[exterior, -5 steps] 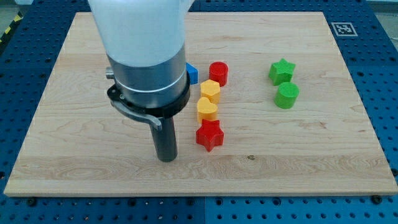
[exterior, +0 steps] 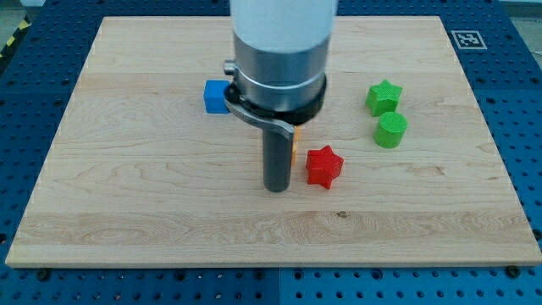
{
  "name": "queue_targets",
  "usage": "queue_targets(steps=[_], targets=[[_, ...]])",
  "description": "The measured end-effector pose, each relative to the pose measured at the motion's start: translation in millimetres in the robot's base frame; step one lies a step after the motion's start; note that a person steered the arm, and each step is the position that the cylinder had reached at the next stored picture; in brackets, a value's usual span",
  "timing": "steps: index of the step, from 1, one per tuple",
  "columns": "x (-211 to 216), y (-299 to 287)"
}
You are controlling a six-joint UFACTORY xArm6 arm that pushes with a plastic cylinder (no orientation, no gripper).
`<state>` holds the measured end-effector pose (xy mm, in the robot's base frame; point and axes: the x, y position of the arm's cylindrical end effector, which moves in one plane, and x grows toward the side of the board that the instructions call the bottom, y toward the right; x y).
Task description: Slide the red star to green green circle
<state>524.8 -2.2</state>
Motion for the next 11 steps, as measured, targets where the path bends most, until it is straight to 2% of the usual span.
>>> queue_targets(steps=[3,6,9,10,11], targets=[[-3.3,61.0],[-20.4,72.7],[-20.3,128.7],[-13.5,134.8],[-14.2,103.8]])
